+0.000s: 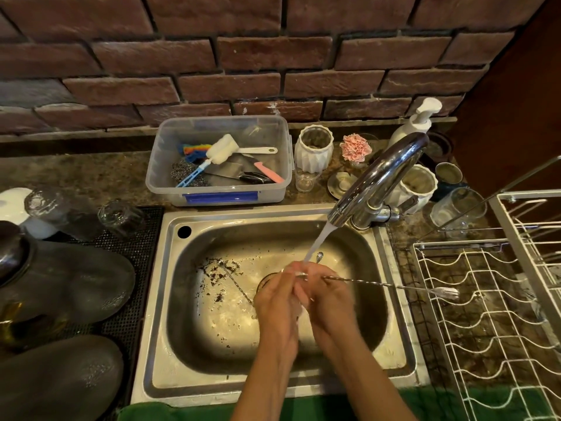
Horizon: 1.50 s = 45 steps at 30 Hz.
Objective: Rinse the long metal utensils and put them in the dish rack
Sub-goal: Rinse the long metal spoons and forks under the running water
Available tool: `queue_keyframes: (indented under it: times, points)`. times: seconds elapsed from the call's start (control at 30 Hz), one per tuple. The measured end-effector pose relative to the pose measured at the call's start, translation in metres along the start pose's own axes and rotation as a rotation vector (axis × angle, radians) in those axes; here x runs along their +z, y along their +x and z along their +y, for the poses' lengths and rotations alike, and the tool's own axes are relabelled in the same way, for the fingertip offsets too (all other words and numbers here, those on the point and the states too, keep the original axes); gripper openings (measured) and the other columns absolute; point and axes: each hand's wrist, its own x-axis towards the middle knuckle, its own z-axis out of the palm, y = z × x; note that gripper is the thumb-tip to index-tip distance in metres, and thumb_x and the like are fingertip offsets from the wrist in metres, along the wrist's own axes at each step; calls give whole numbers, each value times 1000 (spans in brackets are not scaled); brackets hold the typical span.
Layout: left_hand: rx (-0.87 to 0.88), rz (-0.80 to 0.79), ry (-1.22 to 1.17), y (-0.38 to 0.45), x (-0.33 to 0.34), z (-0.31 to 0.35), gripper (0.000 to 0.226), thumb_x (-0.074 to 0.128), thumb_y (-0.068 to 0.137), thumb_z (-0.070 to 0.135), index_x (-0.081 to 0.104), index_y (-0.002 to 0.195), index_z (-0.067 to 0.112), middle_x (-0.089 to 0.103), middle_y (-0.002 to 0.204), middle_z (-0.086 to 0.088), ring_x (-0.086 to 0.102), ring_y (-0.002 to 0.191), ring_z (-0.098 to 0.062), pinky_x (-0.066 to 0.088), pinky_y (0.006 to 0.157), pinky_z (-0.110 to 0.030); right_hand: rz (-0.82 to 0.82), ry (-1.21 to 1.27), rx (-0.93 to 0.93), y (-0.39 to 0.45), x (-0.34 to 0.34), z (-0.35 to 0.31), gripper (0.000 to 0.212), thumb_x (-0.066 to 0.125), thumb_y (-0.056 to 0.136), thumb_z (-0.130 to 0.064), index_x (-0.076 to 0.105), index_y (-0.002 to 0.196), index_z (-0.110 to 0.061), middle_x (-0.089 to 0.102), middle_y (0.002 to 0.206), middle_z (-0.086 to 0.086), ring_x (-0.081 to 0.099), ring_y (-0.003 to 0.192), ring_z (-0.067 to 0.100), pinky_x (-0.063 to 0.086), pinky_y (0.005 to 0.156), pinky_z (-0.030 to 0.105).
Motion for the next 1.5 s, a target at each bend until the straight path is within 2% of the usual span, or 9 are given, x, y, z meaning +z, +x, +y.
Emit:
queue_keyframes:
  times: [0.2,0.33,0.4,0.6,0.8,1.0,1.17,1.33,1.5]
  points:
    - [106,281,-164,15,-50,44,26,69,91,14,69,114,4,79,81,-3,75,72,-10,59,90,-31,108,124,42,17,15,-5,21,52,100,-12,67,106,2,74,107,23,74,98,28,61,83,34]
    - [104,231,-87,8,-45,42,14,66,94,11,73,105,7,80,88,-10,75,71,-14,61,67,-25,23,180,101,15,36,15,23,51,101,-9,56,117,7,74,108,22,73,102,30,59,90,37]
    - [98,241,-79,5,-45,40,12,65,95,11,73,103,5,78,86,-11,73,70,-20,64,75,-34,-39,120,110,11,45,21,24,52,100,-10,57,114,8,72,112,24,71,106,33,56,96,43]
    - [228,394,-182,14,-80,72,13,58,98,7,71,100,2,78,78,-5,74,68,-11,58,59,-19,84,342,52,24,21,-8,13,48,99,5,56,109,6,74,94,23,74,88,29,63,76,41]
    - [219,378,-180,10,-78,62,14,55,100,3,68,100,0,77,73,-5,73,65,-12,59,58,-21,61,87,19,16,23,2,7,62,91,1,68,90,4,75,100,25,74,90,29,62,81,38]
    - [294,388,-224,17,-100,72,31,53,100,5,57,122,-17,65,113,-32,69,83,-24,63,72,-27,199,-43,-77,19,18,0,18,53,96,4,69,88,1,77,87,20,75,80,26,63,68,32]
    - [291,446,-251,14,-106,77,18,55,99,3,66,105,-11,76,95,-23,76,82,-25,64,75,-31,195,-142,-115,20,20,7,32,46,104,-16,67,86,1,74,69,21,73,57,26,59,50,27]
    - [263,487,-245,10,-113,74,13,55,99,1,67,100,-4,77,81,-13,76,73,-20,62,63,-26,169,-404,-166,24,18,7,29,70,90,-14,60,89,13,73,66,14,67,51,21,56,49,28]
    - [248,511,-260,8,-114,72,13,56,97,-1,69,95,-1,77,80,-12,76,70,-18,63,65,-27,128,-461,-251,25,13,12,32,44,98,-1,55,75,18,58,50,14,52,40,14,43,42,26]
